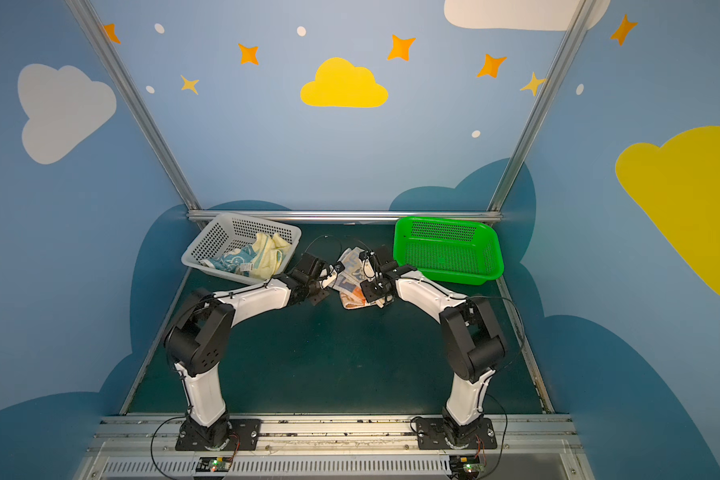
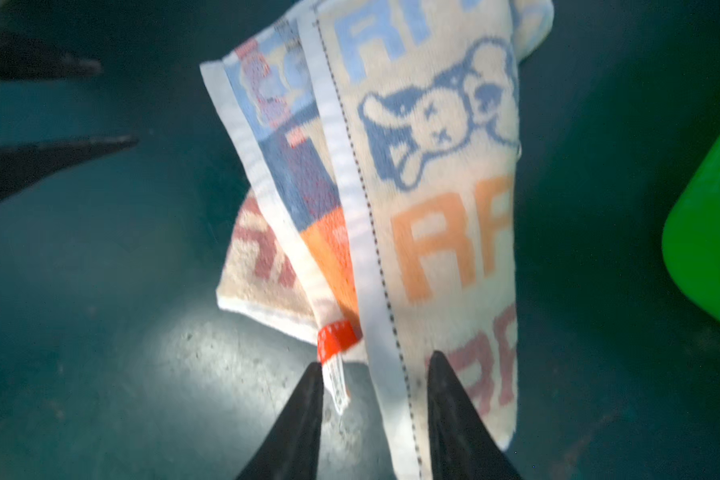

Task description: Fold and stack the towels

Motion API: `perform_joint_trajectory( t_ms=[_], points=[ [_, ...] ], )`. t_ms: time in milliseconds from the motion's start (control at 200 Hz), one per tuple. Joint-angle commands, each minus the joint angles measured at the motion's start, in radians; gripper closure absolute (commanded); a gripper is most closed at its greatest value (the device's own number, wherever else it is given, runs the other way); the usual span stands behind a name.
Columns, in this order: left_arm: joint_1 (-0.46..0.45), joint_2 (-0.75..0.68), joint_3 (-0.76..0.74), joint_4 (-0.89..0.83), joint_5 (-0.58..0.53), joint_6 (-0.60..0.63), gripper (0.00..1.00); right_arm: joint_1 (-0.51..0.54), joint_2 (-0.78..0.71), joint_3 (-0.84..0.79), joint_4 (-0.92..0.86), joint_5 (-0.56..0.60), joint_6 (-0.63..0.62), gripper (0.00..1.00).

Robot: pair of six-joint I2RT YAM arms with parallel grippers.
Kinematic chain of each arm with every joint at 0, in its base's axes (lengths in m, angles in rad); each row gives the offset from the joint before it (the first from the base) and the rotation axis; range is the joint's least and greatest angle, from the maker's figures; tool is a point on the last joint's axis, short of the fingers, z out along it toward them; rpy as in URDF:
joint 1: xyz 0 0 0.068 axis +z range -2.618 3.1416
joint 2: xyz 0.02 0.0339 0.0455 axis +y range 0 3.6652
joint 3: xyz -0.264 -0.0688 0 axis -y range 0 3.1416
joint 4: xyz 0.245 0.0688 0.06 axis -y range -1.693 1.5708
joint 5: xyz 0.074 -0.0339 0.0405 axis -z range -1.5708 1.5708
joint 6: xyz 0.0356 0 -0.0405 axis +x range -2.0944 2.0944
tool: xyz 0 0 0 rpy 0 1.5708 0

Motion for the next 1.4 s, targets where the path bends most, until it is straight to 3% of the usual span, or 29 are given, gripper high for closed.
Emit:
perform_joint_trajectory(
  t_ms=[0, 260, 661, 941, 1227, 1397],
  points=[
    [0.009, -0.093, -0.049, 0.047, 0.054, -0.082, 0.66, 0.006, 0.068, 0.065, 0.0, -0.006, -0.038, 0.63],
    [0.038, -0.207, -0.165, 0.116, 0.105, -0.109, 0.55, 0.007, 0.139, 0.116, -0.025, 0.01, -0.089, 0.61],
    [0.07, -0.316, -0.256, 0.203, 0.154, -0.134, 0.52, 0.017, 0.18, 0.218, -0.137, 0.121, -0.181, 0.57],
    [0.085, -0.361, -0.301, 0.24, 0.166, -0.141, 0.5, 0.05, 0.178, 0.226, -0.199, 0.14, -0.397, 0.57],
    [0.095, -0.365, -0.318, 0.257, 0.169, -0.155, 0.49, 0.076, 0.252, 0.249, -0.173, 0.301, -0.398, 0.58],
    [0.097, -0.368, -0.32, 0.254, 0.173, -0.154, 0.49, 0.075, 0.253, 0.247, -0.134, 0.335, -0.397, 0.6]
  ],
)
